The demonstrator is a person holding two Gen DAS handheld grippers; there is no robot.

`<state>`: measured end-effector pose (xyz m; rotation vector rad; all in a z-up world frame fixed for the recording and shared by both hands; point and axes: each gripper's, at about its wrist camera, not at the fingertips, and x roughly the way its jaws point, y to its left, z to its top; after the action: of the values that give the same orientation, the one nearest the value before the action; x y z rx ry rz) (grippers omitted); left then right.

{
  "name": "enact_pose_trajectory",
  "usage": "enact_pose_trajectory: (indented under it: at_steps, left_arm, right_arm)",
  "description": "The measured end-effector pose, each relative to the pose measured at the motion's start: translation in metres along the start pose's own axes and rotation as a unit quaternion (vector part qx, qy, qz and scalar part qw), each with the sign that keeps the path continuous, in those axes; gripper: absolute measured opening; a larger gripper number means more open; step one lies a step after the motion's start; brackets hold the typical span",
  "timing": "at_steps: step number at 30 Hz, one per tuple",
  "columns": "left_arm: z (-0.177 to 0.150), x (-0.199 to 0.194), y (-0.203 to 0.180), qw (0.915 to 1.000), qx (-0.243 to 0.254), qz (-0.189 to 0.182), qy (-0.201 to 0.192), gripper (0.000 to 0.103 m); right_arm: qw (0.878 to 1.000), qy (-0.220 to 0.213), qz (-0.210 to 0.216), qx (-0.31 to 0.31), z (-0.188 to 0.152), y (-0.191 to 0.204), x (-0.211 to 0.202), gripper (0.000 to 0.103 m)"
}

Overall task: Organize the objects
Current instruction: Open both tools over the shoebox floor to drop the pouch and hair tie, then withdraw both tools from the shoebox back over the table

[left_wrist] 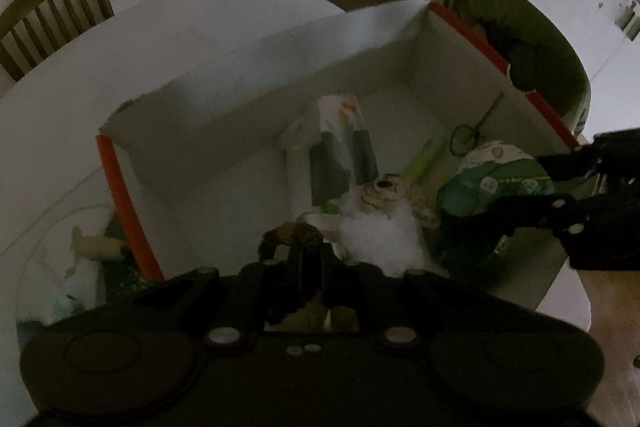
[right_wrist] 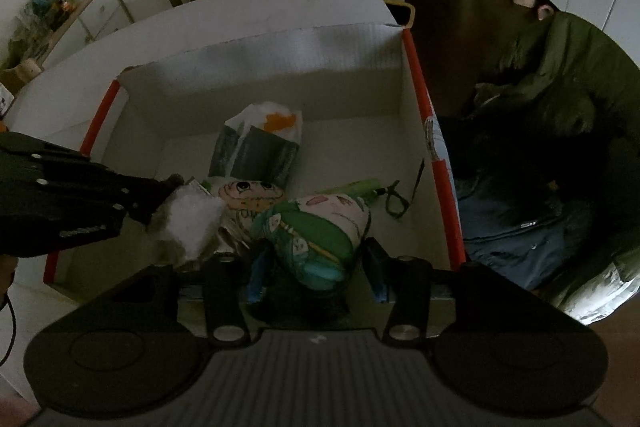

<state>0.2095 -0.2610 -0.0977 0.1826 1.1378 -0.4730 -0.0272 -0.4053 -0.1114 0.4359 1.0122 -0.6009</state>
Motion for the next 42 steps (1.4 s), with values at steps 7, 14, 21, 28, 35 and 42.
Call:
enact_pose_trajectory:
  at_steps: [7,14,21,28,35,42]
  left_arm:
    - [-0.002,0.009,0.006,0.9993,-0.015,-0.02,0.026,0.007]
    - [-0.003,0.006,0.005,0.9994,-0.01,-0.018,0.027,0.015]
    - [-0.008,-0.008,0.002,0.9991,-0.014,-0.039,0.011,0.028]
    - [-0.019,-0.034,0.006,0.9979,-0.024,-0.059,-0.009,0.038]
    - [-0.035,-0.064,0.022,0.9957,-0.04,-0.078,-0.032,0.045]
    - [-0.053,-0.096,0.048,0.9938,-0.055,-0.075,-0.062,0.061]
  right_arm:
    - [1.0,-0.019,-0.01,-0.006,-0.003,0.0,-0.016,0.067]
    - [1.0,-0.029,0.0,0.0,-0.003,0.002,-0.032,0.067]
    - [0.999,-0.036,0.01,0.009,-0.006,0.008,-0.047,0.067]
    - [0.998,-0.054,0.026,0.032,-0.006,0.014,-0.064,0.068]
    - [0.996,-0.075,0.033,0.025,-0.009,0.04,-0.08,0.076]
    - [0.995,-0.082,0.047,0.014,-0.012,0.079,-0.087,0.079]
